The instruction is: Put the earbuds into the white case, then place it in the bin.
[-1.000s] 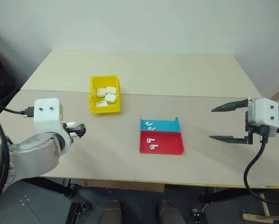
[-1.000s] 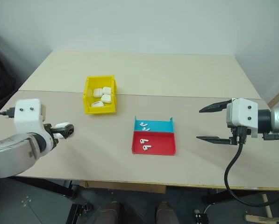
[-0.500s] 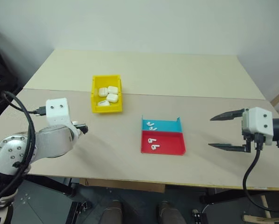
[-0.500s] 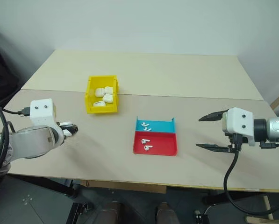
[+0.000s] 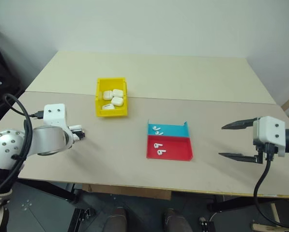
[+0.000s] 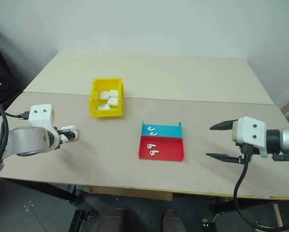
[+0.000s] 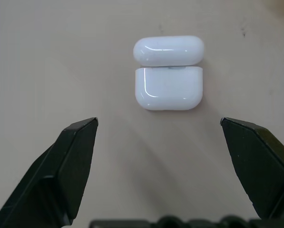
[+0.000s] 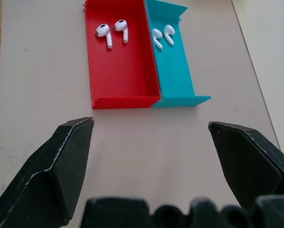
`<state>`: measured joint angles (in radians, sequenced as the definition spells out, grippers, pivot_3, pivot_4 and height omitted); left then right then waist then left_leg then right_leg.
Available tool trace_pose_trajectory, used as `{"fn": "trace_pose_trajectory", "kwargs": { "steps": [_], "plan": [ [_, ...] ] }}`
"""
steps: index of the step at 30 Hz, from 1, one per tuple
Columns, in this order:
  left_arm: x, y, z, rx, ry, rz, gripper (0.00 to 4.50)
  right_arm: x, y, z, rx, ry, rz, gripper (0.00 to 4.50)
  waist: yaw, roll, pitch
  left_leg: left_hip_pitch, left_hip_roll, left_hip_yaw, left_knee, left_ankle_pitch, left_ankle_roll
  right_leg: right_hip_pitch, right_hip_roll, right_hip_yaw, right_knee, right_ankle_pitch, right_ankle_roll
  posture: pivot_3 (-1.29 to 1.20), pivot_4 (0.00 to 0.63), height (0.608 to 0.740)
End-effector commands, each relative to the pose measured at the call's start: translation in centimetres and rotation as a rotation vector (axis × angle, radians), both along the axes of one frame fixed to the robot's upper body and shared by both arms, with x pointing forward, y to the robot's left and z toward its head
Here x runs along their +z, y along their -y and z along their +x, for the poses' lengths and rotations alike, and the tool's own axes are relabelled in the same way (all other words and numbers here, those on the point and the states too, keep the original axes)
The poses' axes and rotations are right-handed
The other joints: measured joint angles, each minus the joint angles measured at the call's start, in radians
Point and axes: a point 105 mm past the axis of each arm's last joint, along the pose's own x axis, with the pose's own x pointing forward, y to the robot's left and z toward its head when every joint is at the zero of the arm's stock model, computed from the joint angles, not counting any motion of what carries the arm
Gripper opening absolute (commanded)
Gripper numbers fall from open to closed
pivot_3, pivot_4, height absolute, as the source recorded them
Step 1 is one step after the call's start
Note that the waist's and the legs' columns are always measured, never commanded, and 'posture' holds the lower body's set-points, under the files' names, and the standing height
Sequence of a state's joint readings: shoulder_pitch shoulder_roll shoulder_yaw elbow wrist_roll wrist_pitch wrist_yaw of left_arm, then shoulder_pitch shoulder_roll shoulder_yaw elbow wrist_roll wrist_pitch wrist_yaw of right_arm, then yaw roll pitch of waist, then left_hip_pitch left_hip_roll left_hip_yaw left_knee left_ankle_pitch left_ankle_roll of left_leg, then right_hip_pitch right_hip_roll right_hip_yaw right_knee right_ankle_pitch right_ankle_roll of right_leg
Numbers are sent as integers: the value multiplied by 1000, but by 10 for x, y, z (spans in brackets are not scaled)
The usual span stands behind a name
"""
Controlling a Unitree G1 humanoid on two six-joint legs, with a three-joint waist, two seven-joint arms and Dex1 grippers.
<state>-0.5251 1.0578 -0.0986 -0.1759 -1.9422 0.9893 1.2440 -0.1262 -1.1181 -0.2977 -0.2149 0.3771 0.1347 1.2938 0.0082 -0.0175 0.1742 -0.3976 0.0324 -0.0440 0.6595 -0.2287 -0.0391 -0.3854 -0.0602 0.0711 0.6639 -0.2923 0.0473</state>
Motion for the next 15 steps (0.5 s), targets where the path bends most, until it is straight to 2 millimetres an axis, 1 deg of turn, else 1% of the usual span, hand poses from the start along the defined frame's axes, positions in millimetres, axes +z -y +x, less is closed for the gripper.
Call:
{"fn": "trace_pose_trajectory", "kwargs": {
  "steps": [1, 4, 9, 12, 15],
  "plan": [
    [5, -1, 7, -8, 22, 9, 4500, 15, 1, -2, -13, 56, -19, 4481, 0, 0, 0, 0, 0, 0, 0, 0, 0, 0, 0, 0, 0, 0, 0, 0, 150, 740],
    [0, -1, 10, -7, 15, 4, 4500, 15, 2, -2, -23, 57, -21, 4481, 0, 0, 0, 0, 0, 0, 0, 0, 0, 0, 0, 0, 0, 0, 0, 0, 150, 740],
    [-7, -7, 15, 17, 7, 0, 4500, 14, 4, -4, -38, 55, -24, 4481, 0, 0, 0, -1, 0, 0, 0, 0, 0, 0, 0, 0, 0, 0, 0, 0, 150, 740],
    [-8, -10, 19, 21, 10, 32, 4500, 15, 5, -4, -43, 56, -26, 4481, -1, 0, 0, 0, 0, 0, 0, 0, 0, 0, 0, 0, 0, 0, 0, 0, 150, 740],
    [-8, -9, 25, 17, 18, 7, 4500, 15, 5, -3, -50, 56, -28, 4481, 0, 0, 0, -1, 0, 0, 0, 0, 0, 0, 0, 0, 0, 0, 0, 0, 150, 740]
  ]
}}
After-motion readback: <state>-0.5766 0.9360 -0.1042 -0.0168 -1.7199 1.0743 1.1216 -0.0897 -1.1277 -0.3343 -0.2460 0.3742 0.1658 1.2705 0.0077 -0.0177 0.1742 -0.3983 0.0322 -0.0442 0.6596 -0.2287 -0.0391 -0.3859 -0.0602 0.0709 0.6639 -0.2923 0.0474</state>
